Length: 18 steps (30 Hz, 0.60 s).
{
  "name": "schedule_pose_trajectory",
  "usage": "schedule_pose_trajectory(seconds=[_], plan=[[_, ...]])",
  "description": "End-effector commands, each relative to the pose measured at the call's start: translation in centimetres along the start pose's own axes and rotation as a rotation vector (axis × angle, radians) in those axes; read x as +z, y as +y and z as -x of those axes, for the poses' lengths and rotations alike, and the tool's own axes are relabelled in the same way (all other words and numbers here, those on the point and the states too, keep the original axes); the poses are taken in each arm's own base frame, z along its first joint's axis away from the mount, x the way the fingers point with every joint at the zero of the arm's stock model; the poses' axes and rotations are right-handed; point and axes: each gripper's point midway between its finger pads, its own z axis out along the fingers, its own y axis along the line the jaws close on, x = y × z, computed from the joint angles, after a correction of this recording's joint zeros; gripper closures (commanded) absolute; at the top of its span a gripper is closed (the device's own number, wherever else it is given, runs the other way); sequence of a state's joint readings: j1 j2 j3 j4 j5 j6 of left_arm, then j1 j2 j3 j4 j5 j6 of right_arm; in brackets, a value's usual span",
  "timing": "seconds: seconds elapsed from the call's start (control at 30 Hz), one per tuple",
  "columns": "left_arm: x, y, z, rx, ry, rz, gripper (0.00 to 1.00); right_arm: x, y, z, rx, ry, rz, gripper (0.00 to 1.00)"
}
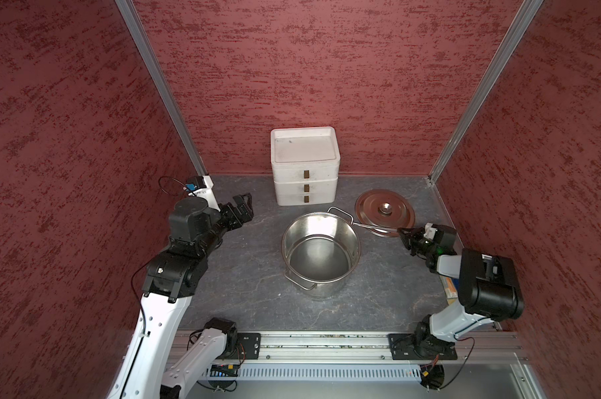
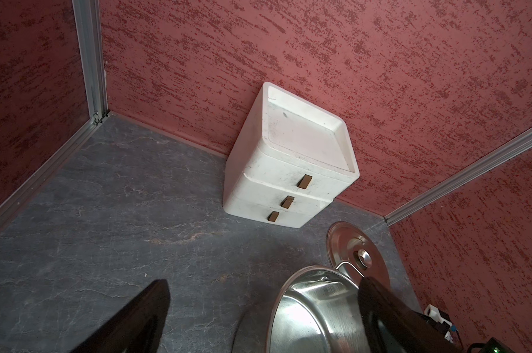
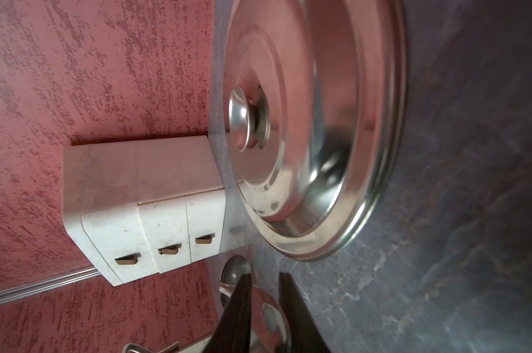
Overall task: Stir the soup with a spoon
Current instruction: Place the spoon at the center of the board.
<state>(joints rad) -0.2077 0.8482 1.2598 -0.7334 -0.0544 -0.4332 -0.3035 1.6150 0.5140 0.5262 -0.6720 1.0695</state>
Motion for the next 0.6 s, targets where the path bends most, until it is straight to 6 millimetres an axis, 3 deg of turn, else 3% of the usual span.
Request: schedule_pose_trajectory(seconds=[0.0, 0.33, 0.57], plan=[[0.0, 0.5, -0.3, -0.003, -0.003, 0.013, 0.00, -0.3, -0.2, 0.0, -0.048, -0.007, -0.066, 0.75], [0.0, 1.0, -1.0, -0.007, 0.002, 0.023, 0.00, -1.4, -1.0, 1.3, -0.095, -0.050, -0.228, 0.62], [0.4, 3.0, -1.8, -0.005, 0.002, 0.113, 0.00, -2.8, -1.5, 2.4, -0.122, -0.099, -0.342, 0.56]])
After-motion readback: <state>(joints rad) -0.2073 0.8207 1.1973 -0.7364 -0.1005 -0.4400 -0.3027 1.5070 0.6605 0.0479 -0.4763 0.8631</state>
